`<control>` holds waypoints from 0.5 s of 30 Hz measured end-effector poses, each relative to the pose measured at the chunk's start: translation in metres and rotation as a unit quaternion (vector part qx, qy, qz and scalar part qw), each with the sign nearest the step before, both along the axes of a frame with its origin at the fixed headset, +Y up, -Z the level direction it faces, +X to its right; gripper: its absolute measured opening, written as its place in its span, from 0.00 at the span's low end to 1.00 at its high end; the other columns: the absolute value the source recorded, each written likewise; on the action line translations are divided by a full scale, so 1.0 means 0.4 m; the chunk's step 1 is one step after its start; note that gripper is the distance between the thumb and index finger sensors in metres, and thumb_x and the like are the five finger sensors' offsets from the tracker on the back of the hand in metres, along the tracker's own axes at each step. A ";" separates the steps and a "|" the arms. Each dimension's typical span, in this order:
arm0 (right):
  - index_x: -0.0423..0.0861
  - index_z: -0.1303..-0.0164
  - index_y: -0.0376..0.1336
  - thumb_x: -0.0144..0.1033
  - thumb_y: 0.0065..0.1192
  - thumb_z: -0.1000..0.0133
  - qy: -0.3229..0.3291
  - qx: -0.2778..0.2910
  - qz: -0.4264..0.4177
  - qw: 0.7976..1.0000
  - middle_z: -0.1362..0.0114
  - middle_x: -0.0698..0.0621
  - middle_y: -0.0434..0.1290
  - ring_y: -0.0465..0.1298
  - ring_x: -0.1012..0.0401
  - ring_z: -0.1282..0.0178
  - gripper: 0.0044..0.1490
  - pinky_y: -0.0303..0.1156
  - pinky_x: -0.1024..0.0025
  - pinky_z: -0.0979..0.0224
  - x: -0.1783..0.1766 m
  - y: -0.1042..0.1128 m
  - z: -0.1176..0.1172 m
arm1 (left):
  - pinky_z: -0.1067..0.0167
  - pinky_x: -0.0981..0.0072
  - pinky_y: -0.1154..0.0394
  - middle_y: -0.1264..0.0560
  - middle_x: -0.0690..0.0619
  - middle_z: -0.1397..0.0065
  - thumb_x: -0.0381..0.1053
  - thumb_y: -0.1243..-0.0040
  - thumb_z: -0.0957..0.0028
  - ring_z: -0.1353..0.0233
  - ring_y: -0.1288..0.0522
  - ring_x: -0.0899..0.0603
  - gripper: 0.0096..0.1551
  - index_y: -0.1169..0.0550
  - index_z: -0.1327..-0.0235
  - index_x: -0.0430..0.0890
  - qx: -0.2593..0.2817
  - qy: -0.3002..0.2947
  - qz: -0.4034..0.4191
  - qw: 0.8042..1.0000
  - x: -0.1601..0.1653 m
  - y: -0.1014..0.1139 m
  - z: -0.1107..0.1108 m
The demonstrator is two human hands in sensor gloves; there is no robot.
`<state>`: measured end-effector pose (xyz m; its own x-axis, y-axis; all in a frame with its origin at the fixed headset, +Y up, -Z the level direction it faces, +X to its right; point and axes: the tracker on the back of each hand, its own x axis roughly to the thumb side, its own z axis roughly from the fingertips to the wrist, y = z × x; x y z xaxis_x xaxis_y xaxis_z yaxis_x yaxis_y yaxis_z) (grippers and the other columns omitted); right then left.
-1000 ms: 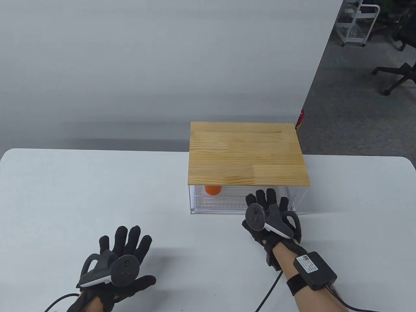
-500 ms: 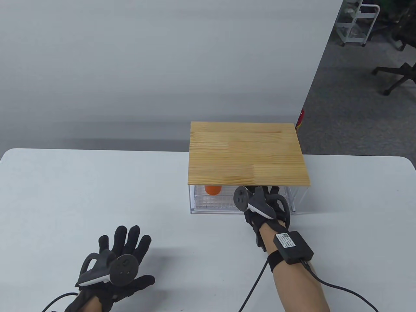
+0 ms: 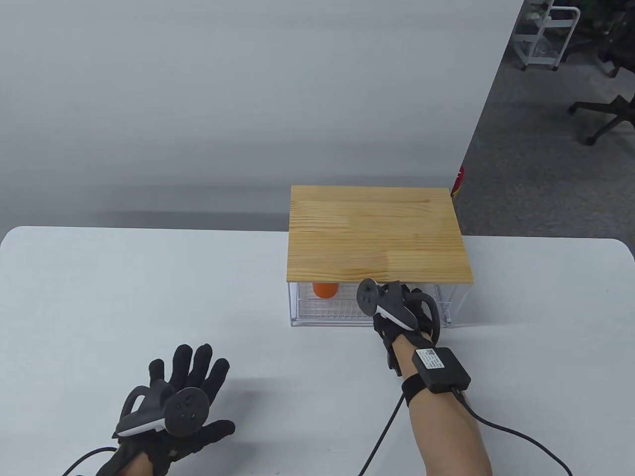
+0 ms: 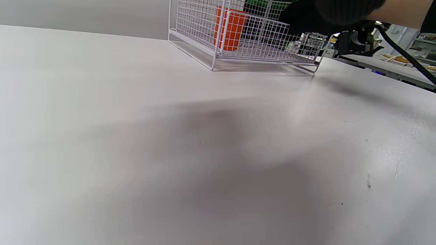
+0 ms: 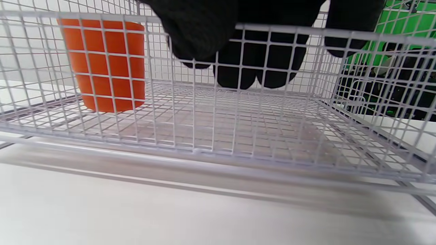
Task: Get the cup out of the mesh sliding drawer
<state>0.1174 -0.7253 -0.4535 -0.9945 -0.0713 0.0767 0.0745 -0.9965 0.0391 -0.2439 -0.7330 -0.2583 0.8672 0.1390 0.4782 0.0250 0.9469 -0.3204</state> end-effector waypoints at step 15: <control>0.57 0.39 0.69 0.30 0.58 0.36 0.024 -0.003 0.020 1.000 0.28 0.45 0.80 0.83 0.38 0.31 0.17 0.74 0.20 0.34 0.002 0.010 0.030 | 0.47 0.12 0.75 0.78 0.30 0.23 0.77 0.59 0.43 0.28 0.79 0.17 0.64 0.72 0.21 0.42 0.001 -0.006 -0.012 1.000 0.009 -0.011 -0.003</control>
